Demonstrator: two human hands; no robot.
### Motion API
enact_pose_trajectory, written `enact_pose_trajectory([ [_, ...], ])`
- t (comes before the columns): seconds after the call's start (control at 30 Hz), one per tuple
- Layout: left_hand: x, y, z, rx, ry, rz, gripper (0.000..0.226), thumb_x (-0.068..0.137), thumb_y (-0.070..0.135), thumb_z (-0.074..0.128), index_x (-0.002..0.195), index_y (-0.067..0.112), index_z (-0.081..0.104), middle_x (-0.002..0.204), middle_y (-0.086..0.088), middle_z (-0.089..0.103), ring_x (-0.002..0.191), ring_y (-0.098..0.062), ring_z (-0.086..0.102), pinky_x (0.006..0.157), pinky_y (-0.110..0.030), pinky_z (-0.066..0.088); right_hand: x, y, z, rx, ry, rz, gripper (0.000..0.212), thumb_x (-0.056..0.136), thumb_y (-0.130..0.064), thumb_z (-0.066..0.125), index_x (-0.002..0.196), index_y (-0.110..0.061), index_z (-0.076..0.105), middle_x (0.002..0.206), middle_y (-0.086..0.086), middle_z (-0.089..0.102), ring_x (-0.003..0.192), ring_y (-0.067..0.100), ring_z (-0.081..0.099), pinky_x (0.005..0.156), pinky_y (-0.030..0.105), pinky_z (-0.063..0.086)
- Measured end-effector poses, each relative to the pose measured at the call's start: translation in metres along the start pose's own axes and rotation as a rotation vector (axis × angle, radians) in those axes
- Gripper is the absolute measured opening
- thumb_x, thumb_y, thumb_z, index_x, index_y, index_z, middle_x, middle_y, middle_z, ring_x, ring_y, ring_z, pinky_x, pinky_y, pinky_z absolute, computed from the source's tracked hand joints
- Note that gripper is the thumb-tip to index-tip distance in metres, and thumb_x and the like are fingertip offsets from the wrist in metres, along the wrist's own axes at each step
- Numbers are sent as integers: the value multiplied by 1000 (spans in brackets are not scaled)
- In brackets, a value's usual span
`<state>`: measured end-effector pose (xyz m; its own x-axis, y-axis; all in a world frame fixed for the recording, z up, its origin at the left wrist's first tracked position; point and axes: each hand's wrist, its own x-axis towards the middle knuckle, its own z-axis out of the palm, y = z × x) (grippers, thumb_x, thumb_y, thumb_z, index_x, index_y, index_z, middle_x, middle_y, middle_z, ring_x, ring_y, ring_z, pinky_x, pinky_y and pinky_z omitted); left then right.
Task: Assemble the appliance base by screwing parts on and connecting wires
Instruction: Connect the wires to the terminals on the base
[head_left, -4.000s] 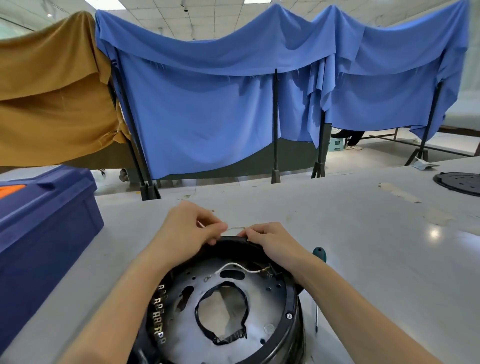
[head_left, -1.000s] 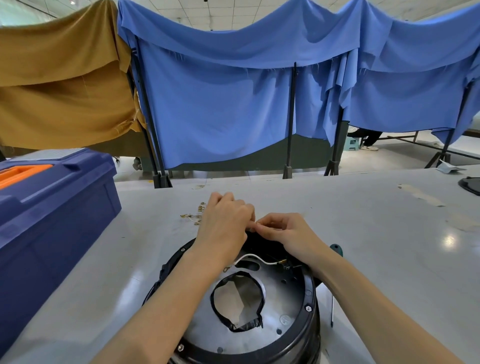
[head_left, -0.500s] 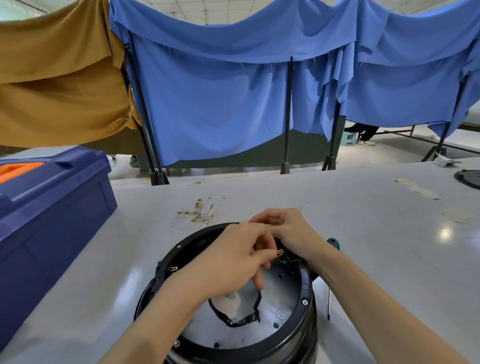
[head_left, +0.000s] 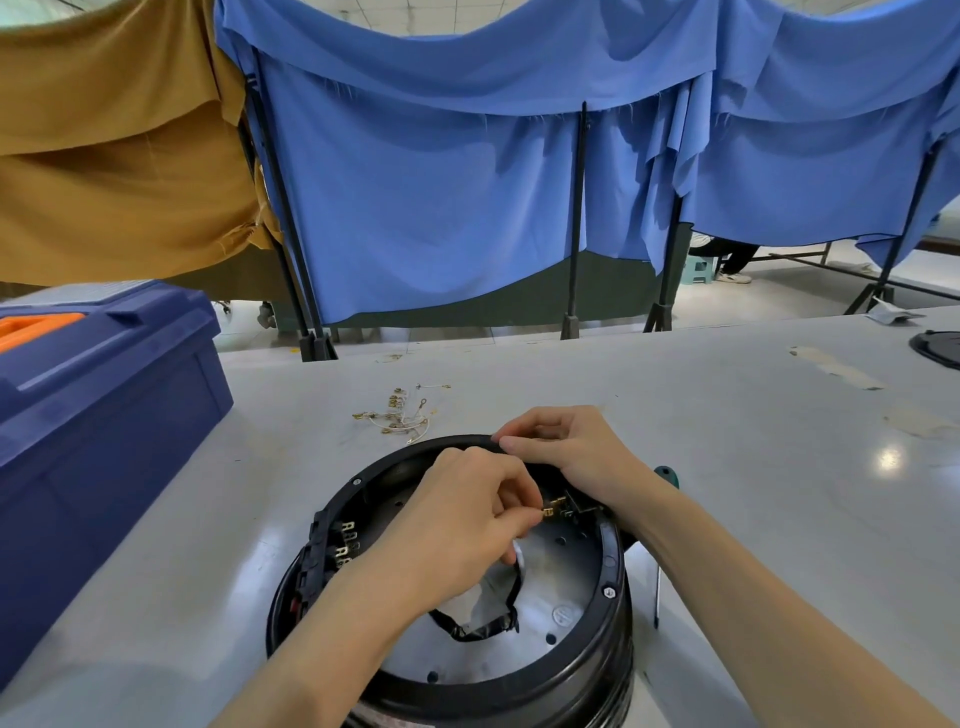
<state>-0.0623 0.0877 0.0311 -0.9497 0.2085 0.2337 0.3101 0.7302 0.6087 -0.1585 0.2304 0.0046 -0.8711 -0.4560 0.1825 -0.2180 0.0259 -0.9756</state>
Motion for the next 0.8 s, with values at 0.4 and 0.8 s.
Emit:
enact_pose_trajectory([
  [0.4,-1,0,11,73,7,6,4,91,20,64,89,20,67,62,1,68,59,-2,64,64,-10,44,1,0,0,-20,0,-4,8,85,-5,71,86,-12,76,86,7,76,79,13,70,73,18,54],
  [0.8,-4,3,12,150,15,37,8,95,23,59,98,19,65,65,13,54,79,-10,62,83,-31,50,1,-1,1,-39,14,-3,7,86,-6,71,88,-11,76,85,4,76,79,9,71,71,15,52],
])
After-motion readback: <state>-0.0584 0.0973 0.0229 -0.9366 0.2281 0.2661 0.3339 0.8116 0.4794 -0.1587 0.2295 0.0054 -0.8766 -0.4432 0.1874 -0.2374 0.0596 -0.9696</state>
